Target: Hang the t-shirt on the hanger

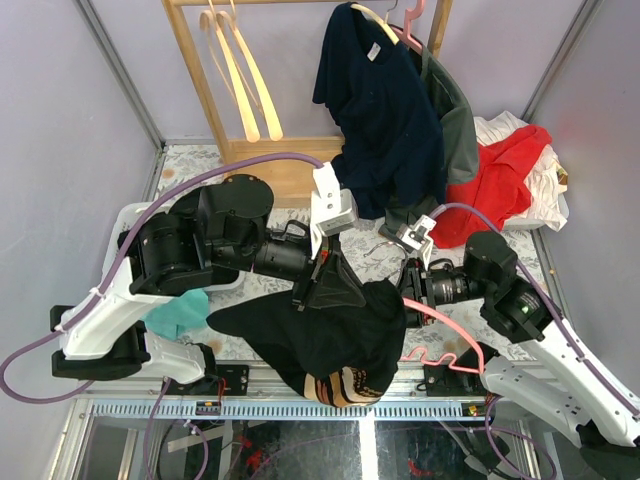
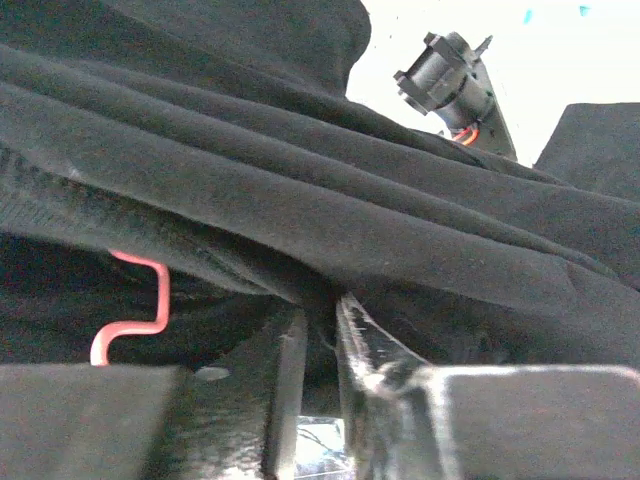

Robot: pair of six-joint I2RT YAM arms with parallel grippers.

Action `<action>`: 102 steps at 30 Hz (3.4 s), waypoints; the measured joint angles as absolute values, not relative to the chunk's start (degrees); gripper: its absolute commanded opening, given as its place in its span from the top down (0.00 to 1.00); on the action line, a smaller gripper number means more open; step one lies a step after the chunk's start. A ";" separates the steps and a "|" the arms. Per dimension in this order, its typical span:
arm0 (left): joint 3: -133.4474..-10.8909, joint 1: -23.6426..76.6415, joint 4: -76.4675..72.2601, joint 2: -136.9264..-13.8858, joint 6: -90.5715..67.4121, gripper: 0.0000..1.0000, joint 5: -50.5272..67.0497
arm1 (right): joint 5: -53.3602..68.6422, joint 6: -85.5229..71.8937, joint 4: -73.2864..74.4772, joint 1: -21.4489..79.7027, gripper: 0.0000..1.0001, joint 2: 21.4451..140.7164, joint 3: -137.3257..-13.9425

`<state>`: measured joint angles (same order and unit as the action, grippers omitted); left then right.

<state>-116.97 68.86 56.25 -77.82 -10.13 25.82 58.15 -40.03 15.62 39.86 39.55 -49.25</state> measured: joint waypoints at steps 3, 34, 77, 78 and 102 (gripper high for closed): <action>-116.62 67.94 56.18 -77.82 -10.13 1.00 25.82 | 55.11 -37.28 19.55 39.86 0.88 39.64 -50.00; -110.63 63.96 58.06 -69.36 -9.96 1.00 19.66 | 18.41 -19.62 52.05 39.88 1.00 32.73 -64.03; -106.52 64.10 55.53 -63.99 -6.66 1.00 1.41 | -15.90 -32.82 65.93 57.76 1.00 30.57 -88.55; -105.84 64.10 55.13 -63.70 -6.39 1.00 1.32 | -17.21 -33.36 65.34 58.65 1.00 30.13 -88.58; -95.20 63.33 52.16 -59.31 0.86 1.00 -14.92 | -37.17 -35.44 67.46 69.41 0.78 21.17 -86.04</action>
<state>-95.20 63.33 52.16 -59.31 0.86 -14.92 -37.17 -35.44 67.46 69.41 21.17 -86.04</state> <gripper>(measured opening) 0.108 0.046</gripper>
